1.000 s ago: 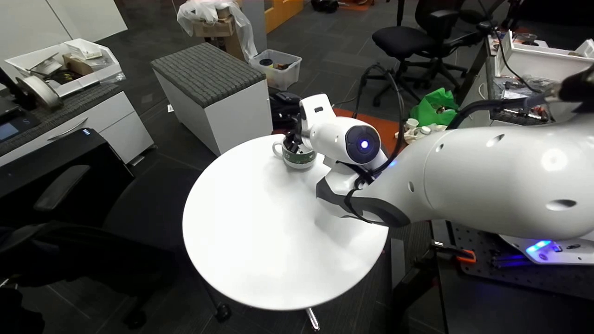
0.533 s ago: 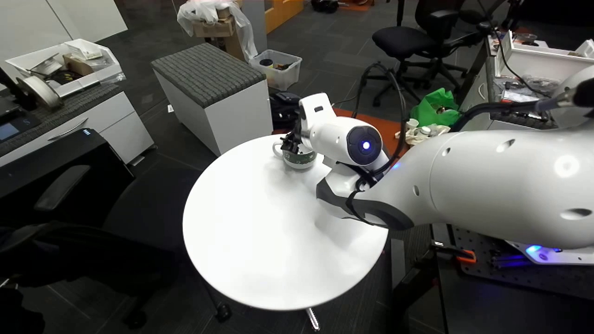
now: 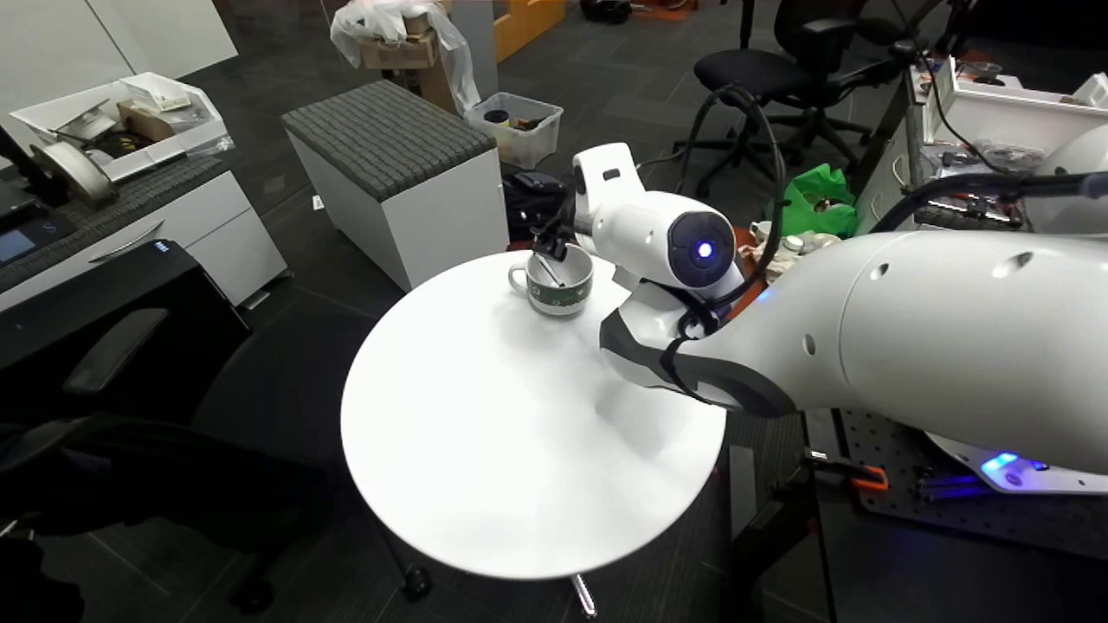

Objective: Pick up small brush from the table and put it on the mug cup.

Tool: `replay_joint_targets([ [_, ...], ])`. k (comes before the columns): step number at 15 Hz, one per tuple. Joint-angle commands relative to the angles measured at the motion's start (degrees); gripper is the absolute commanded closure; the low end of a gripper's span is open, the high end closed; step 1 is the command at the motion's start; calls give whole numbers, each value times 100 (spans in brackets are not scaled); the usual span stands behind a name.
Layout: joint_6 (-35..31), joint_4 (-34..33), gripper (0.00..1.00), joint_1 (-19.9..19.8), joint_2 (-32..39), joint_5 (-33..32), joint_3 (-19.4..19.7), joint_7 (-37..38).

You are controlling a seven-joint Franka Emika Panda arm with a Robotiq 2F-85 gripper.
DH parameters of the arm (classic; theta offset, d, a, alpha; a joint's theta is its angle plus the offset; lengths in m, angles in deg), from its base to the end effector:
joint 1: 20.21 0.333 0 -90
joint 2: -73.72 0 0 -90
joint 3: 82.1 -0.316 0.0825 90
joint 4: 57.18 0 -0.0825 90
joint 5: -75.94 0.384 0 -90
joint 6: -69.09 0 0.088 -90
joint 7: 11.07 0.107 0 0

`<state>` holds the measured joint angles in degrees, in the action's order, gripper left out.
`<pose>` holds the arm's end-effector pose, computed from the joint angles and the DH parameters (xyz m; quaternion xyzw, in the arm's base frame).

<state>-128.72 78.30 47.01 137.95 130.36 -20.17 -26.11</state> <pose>0.5165 -0.0509 0.2325 0.8296 -0.0416 0.3745 0.4121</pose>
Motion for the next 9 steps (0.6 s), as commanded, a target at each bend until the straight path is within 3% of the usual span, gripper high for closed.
replay_joint_targets([
  [1, -1, 163, 0, 275, -377, -212, 283, -4],
  [4, -1, 44, 0, 375, -771, -703, 403, 52],
  [9, 0, -46, 0, 413, -1684, -2233, 578, 593],
])
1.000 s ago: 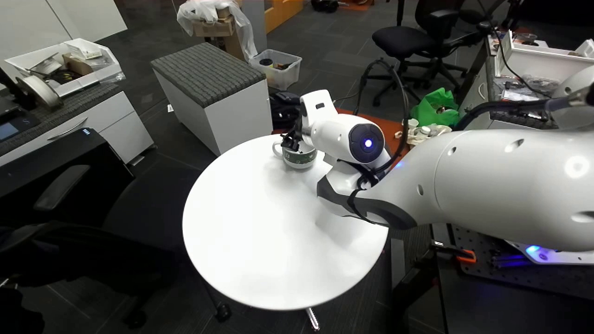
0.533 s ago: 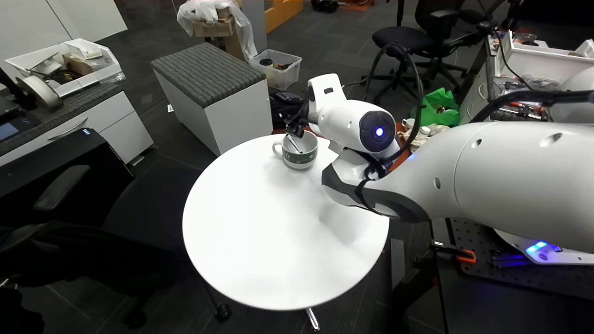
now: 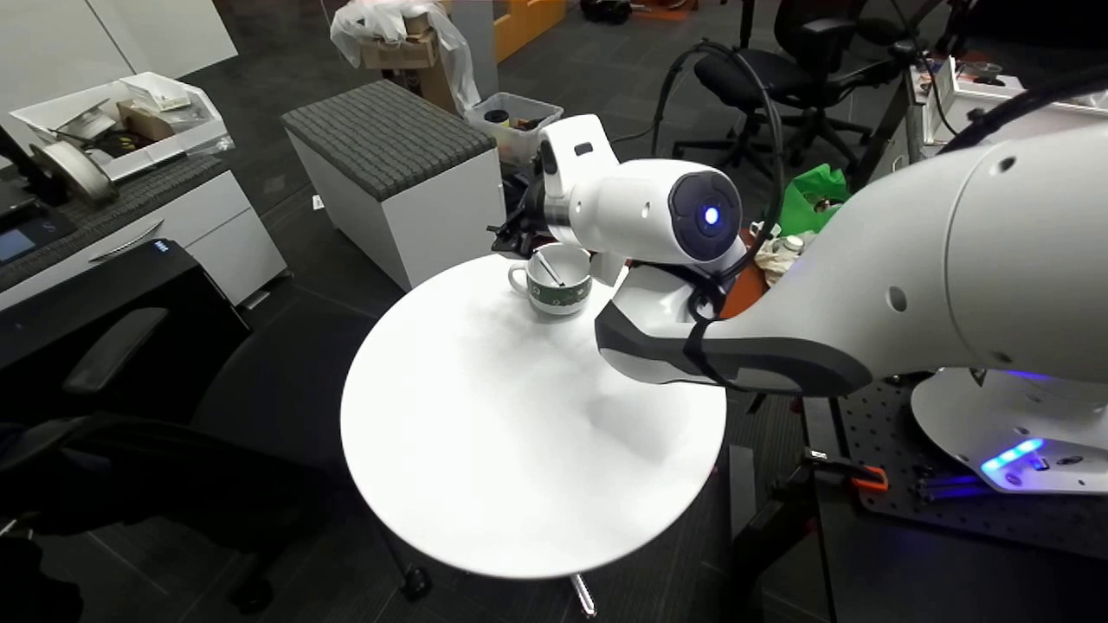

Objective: Pick up small brush from the table and put it on the mug cup.

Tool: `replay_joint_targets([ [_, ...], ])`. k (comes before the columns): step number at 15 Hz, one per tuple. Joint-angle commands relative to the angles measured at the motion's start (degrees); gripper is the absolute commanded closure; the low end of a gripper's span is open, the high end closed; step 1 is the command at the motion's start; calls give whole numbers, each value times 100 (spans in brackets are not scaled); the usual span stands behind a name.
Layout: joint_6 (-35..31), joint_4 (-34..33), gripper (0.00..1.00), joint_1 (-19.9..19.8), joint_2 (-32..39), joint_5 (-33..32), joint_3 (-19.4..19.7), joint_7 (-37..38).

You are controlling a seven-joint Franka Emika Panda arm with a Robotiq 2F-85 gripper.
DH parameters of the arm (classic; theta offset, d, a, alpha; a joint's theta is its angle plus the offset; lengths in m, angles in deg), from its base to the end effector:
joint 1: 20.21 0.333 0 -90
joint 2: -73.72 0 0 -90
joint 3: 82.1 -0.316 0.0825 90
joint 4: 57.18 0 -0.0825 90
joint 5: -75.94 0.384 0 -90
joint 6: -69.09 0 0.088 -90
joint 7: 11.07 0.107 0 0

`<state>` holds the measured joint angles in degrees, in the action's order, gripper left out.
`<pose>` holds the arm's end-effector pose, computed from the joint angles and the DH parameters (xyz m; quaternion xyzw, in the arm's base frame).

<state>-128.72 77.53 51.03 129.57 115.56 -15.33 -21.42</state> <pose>0.5449 -0.0007 0.2814 0.8391 0.0145 0.4108 0.3563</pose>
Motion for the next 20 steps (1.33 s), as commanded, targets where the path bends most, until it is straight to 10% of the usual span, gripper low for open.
replay_joint_targets([
  [1, -1, -49, 0, -59, -1175, -1123, 47, 163],
  [8, -1, -128, 0, -1016, -3144, -3252, -732, 74],
  [16, -11, 785, 0, -4467, -4797, -6733, -3937, 1155],
  [17, 0, 407, 0, -3806, -4382, -6126, -3268, 862],
  [20, 0, 699, 0, -4369, -4641, -6597, -3843, 1073],
])
